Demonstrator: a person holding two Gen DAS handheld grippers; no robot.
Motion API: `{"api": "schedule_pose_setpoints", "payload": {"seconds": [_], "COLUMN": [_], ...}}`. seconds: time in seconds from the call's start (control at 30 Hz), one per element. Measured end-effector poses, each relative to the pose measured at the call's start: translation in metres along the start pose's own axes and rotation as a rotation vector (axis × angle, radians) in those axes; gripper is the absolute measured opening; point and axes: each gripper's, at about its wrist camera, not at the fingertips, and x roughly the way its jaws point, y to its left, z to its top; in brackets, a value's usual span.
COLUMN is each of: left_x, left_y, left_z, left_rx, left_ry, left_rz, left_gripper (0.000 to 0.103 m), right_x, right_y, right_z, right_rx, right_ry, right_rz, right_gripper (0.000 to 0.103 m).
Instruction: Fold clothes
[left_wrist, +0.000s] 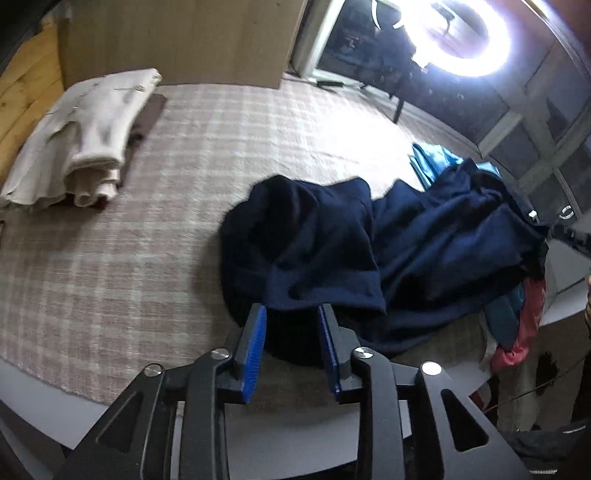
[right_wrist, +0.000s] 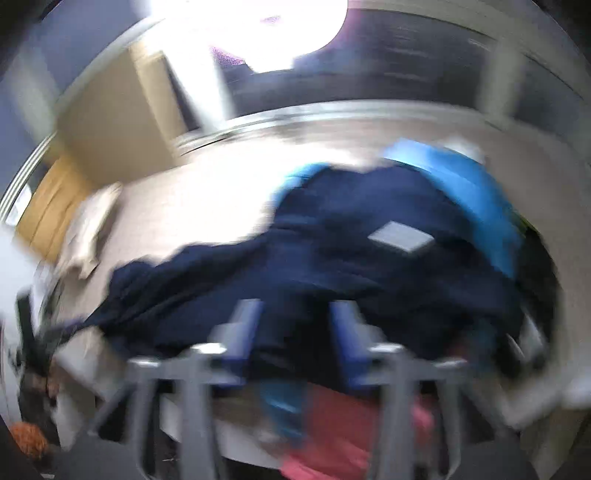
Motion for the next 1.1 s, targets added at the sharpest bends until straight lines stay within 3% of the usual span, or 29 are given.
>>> {"api": "schedule_pose_setpoints", "payload": {"seconds": [0.13, 0.23, 0.37, 0.4, 0.43, 0.47, 0.7, 0.83, 0.97, 1.1], "left_x": [-0.012, -0.025, -0.034, -0.035, -0.037, -0.038, -0.022, -0.007, 0.012, 0.034], "left_y": [0.012, 0.031, 0.049, 0.052, 0.056, 0.059, 0.043, 0.026, -0.024, -0.074], "left_z": [-0.008, -0.015, -0.02, -0.02, -0.021, -0.02, 0.006, 0.025, 0.038, 0.042], "left_rx": [-0.005, -0.053, -0.098, -0.108, -0.118, -0.122, -0.05, 0.011, 0.147, 0.266], "left_ry": [-0.028, -0.053, -0.074, -0.076, -0.078, -0.08, -0.066, -0.048, -0.018, 0.029], "left_rz": [0.064, 0.084, 0.119, 0.126, 0.131, 0.134, 0.076, 0.024, -0.072, -0.172], "left_gripper": [0.033, 0.033, 0.034, 0.034, 0.034, 0.034, 0.034, 0.034, 0.041, 0.044], "right_x": [0.089, 0.14, 0.127, 0.124, 0.121, 0.118, 0.096, 0.053, 0.026, 0.017], "right_y": [0.1, 0.139, 0.121, 0.117, 0.112, 0.108, 0.077, 0.007, -0.053, -0.073], "right_z": [0.027, 0.033, 0.033, 0.032, 0.032, 0.032, 0.031, 0.008, -0.033, -0.054], "right_rx": [-0.286, -0.341, -0.273, -0.256, -0.239, -0.222, -0.103, 0.022, 0.161, 0.211], "right_ry": [0.075, 0.168, 0.144, 0.138, 0.132, 0.126, 0.084, 0.026, 0.036, 0.044], "right_rz": [0.114, 0.177, 0.207, 0.215, 0.222, 0.23, 0.282, 0.061, -0.053, -0.064], "right_gripper": [0.064, 0.064, 0.063, 0.058, 0.014, 0.004, 0.004, 0.004, 0.004, 0.004]}}
